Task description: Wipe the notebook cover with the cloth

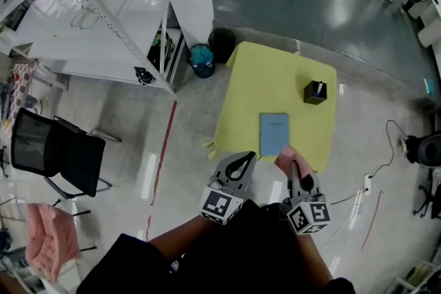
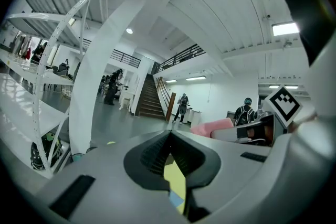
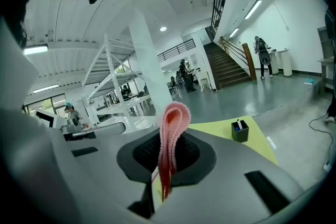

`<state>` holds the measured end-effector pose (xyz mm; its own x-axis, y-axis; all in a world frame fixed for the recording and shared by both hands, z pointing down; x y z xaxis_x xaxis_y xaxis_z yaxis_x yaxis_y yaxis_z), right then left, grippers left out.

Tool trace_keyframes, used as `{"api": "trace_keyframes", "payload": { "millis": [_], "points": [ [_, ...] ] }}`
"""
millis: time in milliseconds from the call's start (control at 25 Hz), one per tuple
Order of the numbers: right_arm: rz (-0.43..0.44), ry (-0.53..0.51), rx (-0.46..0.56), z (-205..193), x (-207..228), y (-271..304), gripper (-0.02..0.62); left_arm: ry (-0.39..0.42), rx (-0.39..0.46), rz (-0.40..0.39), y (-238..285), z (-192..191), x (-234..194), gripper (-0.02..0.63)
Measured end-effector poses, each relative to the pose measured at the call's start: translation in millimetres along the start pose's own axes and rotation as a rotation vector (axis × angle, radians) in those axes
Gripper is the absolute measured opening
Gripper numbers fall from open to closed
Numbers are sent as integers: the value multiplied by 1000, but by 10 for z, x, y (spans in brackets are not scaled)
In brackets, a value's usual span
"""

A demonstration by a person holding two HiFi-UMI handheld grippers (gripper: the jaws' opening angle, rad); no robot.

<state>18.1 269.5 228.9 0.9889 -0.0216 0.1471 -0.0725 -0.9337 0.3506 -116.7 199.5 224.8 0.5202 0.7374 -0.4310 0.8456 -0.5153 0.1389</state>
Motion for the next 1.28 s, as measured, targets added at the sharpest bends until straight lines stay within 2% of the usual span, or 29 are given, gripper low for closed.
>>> {"api": "trace_keyframes", "payload": {
  "millis": [120, 200, 320, 440, 600, 720, 880, 1080, 1280],
  "points": [
    [45, 25, -1, -33, -39, 211, 37, -21, 9, 42, -8, 71, -265, 8],
    [40, 26, -21, -36, -34, 315, 35, -29, 15, 75, -3, 80, -433, 8],
    [18, 20, -63, -75, 13, 438, 36, 19, 23, 102, 38, 138, -580, 8],
    [37, 22, -88, -155, 82, 590, 35, 28, 47, 121, 93, 188, -681, 8],
    [59, 69, -144, -231, 198, 880, 35, 79, 59, 135, 204, 114, -695, 8],
    [99, 53, -160, -230, 280, 1143, 35, 18, 60, 187, 332, 24, -746, 8],
    [170, 90, -198, -378, 501, 1539, 35, -34, 61, 245, 584, -87, -841, 8],
    [242, 114, -301, -793, 755, 1983, 35, -60, 4, 294, 957, -399, -1084, 8],
    [291, 86, -400, -1238, 931, 2399, 35, -96, -48, 373, 1320, -767, -1346, 8]
  ]
}}
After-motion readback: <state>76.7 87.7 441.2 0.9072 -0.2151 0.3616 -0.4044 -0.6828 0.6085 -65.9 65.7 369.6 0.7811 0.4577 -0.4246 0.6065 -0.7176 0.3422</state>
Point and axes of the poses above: the fingertips, and each gripper's own axes: y forward along the fingers, x to its right, z out of its top, the point moved 3 cm from there along -y, backward along the fingers, and after that the axes turned 12 degrees about -y, right-handed, at the moved point
